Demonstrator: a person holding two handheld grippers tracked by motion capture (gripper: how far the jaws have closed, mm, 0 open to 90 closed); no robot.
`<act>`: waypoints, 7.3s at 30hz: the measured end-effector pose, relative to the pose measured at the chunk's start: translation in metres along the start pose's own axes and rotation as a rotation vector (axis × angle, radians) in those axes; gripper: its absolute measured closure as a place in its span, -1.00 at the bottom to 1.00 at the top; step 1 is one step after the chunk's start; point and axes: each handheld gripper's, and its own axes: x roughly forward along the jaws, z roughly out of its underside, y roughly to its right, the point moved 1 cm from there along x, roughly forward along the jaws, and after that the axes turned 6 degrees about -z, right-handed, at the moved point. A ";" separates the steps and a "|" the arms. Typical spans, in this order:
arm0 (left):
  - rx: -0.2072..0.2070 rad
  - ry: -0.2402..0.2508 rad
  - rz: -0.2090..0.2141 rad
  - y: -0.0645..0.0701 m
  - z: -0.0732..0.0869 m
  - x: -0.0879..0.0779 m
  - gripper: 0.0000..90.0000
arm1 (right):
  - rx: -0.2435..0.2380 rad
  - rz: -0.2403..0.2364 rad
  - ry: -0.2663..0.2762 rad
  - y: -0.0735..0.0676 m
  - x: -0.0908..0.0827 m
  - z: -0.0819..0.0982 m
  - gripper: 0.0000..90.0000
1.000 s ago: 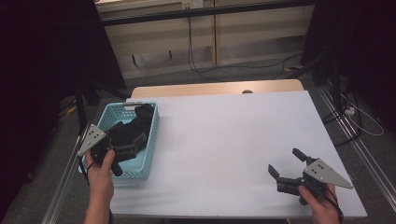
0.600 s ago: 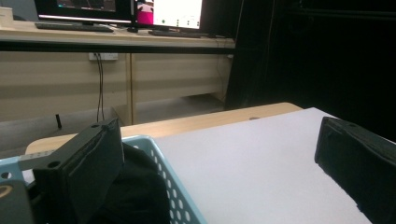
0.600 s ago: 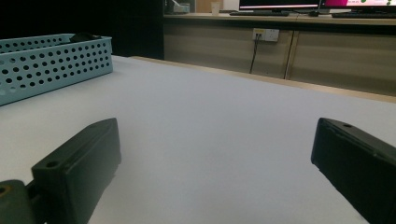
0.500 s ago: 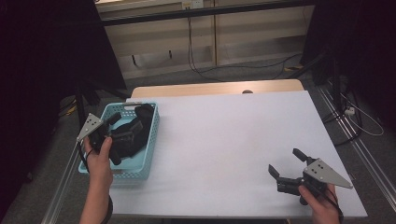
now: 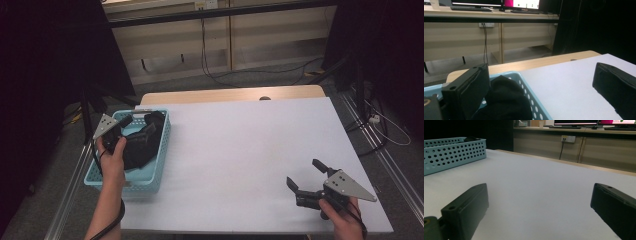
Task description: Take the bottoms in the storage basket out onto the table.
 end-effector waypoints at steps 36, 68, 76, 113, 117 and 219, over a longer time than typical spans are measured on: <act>0.038 -0.258 -0.085 -0.046 0.028 0.053 -0.96 | -0.004 -0.018 -0.002 -0.002 0.000 0.000 -0.98; 0.066 -0.638 -0.104 -0.061 0.073 0.076 -0.95 | -0.004 -0.034 -0.004 -0.004 -0.001 0.001 -0.98; 0.055 -0.640 -0.119 -0.061 0.077 0.078 -1.00 | -0.004 -0.035 -0.009 -0.004 0.000 0.001 -0.98; -0.102 -0.749 -0.132 -0.047 0.060 0.072 0.36 | -0.005 -0.034 -0.024 -0.004 0.002 0.001 -0.98; -0.132 -0.748 -0.136 -0.046 0.056 0.070 0.40 | -0.003 -0.034 -0.020 -0.003 0.002 0.001 -0.98; 0.111 -0.435 0.305 0.137 0.045 0.043 -0.78 | -0.044 -0.150 -0.121 -0.027 0.030 0.000 -0.99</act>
